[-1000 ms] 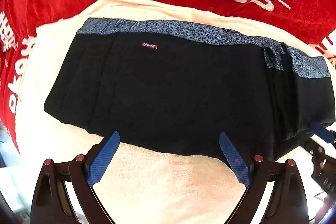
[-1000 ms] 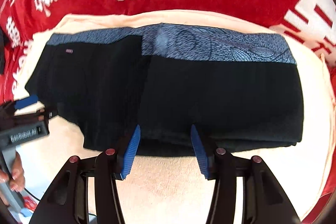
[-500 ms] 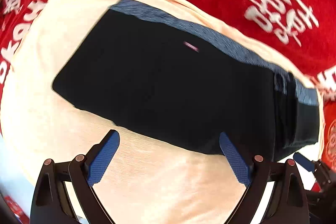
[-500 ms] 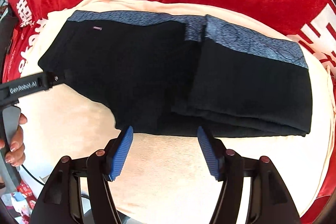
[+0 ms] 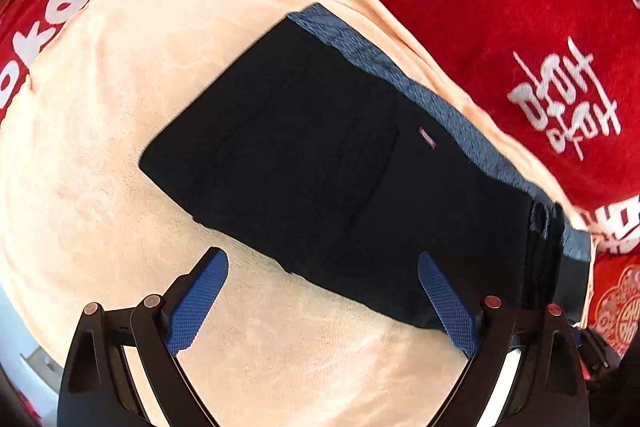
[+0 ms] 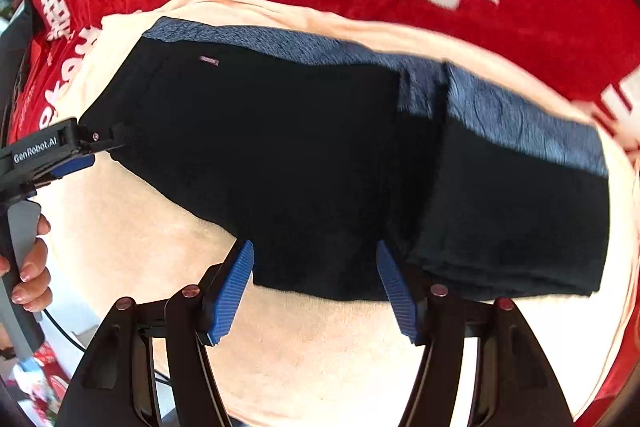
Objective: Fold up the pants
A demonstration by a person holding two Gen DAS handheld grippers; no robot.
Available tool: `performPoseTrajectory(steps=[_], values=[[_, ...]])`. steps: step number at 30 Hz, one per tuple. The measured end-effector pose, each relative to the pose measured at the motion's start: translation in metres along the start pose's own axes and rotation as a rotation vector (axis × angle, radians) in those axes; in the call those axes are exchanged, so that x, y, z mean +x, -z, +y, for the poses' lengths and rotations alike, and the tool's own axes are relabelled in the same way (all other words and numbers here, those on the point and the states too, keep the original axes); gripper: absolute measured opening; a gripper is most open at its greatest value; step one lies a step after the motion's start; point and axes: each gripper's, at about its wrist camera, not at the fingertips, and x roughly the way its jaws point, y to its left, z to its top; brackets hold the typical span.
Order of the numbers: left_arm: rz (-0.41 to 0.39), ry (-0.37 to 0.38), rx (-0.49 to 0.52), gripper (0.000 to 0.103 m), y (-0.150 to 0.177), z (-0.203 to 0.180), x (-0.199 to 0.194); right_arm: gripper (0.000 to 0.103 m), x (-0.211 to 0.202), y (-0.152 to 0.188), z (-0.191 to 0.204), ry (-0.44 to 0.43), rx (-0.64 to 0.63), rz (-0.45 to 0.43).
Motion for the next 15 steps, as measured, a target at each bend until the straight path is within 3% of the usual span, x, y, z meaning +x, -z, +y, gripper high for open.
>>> performPoseTrajectory(steps=[3,5,6,7,8,11,15], values=[[-0.005,0.001,-0.001,0.096,-0.003,0.005,-0.001,0.068,-0.011,-0.015,-0.011,0.040,0.002,-0.075],[-0.005,-0.002,-0.002,0.096,-0.003,0.008,-0.001,0.067,-0.013,-0.037,-0.040,0.068,0.098,-0.104],[-0.005,0.002,-0.007,0.096,-0.003,0.010,-0.001,0.060,-0.011,-0.043,-0.050,0.070,0.136,-0.109],[-0.006,0.008,-0.015,0.096,-0.004,0.011,-0.001,0.031,-0.006,-0.051,-0.067,0.054,0.198,-0.111],[-0.006,0.011,-0.021,0.096,-0.003,0.011,-0.002,0.016,0.002,-0.056,-0.078,0.034,0.238,-0.092],[-0.003,0.021,-0.030,0.096,-0.003,0.011,-0.002,0.016,0.037,-0.054,-0.097,-0.066,0.353,0.032],[0.000,0.029,-0.031,0.096,-0.003,0.012,0.000,0.016,0.035,-0.030,-0.053,-0.080,0.185,0.057]])
